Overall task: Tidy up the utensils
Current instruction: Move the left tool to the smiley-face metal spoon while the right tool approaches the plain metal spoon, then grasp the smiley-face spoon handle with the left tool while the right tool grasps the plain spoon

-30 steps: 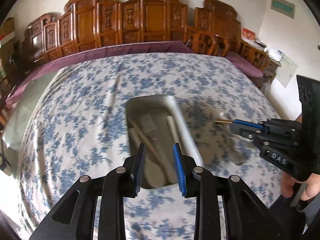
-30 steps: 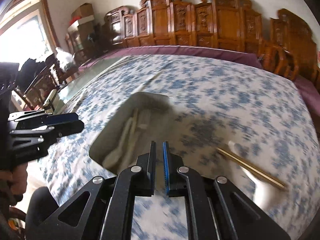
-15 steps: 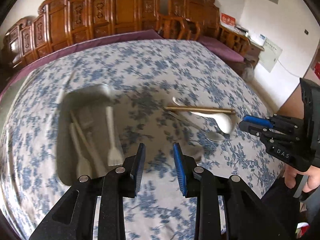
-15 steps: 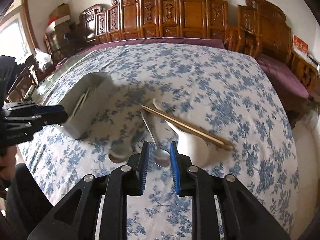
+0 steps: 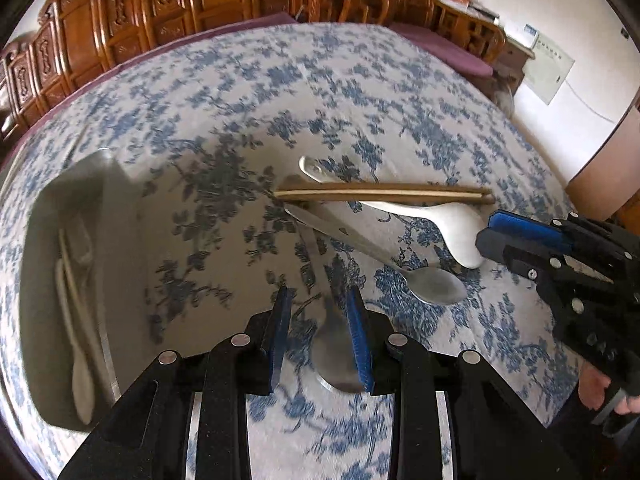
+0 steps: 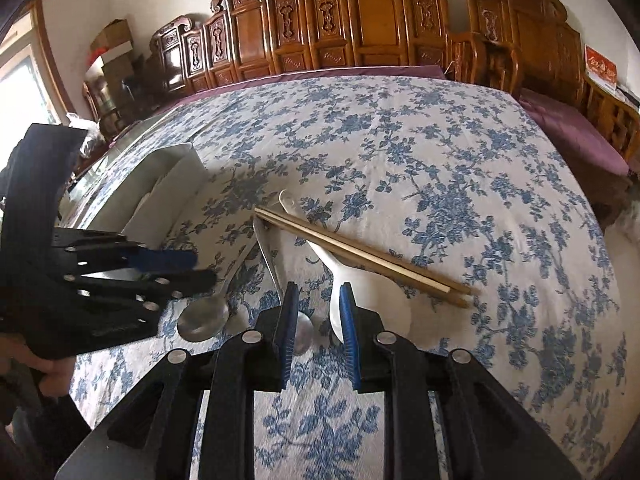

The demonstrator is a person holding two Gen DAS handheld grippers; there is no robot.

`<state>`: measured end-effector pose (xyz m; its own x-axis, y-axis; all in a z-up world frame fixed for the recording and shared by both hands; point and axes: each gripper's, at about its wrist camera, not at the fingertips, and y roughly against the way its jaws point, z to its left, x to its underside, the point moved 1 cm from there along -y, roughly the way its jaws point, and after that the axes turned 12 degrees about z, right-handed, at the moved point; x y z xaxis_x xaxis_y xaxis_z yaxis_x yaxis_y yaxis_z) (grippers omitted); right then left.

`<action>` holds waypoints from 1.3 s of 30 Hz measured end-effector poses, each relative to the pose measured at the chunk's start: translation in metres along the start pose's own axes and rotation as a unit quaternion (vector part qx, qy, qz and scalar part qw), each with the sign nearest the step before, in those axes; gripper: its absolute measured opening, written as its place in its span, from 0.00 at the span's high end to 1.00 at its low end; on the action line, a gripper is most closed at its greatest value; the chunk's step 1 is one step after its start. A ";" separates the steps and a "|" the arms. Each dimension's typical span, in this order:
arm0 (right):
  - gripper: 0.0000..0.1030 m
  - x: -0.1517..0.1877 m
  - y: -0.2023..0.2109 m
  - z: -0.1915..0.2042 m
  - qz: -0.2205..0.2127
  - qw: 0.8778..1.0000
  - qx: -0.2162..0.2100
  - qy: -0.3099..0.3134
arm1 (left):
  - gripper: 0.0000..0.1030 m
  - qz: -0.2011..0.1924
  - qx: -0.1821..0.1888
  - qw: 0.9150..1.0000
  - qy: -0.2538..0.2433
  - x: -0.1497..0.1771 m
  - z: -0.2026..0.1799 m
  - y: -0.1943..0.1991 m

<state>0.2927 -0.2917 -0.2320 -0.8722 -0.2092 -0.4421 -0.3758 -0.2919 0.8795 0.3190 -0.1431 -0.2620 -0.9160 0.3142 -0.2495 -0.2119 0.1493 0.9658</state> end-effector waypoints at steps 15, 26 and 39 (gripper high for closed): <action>0.77 0.005 -0.021 0.003 0.006 1.000 0.007 0.016 | 0.93 0.024 -0.042 0.999 -0.006 -0.011 -0.004 -0.022; 0.77 -0.001 -0.024 0.016 0.014 0.999 -0.014 0.036 | 0.95 0.017 -0.040 0.999 0.013 0.006 0.021 -0.009; 0.77 -0.027 -0.063 0.042 0.087 0.992 0.012 0.095 | 0.95 -0.016 -0.023 0.999 0.030 0.021 0.031 0.017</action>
<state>0.3267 -0.2288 -0.2677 -0.8509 -0.4264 -0.3069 -0.2350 -0.2136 0.9482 0.3070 -0.1047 -0.2528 -0.9267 0.2530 -0.2777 -0.2565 0.1140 0.9598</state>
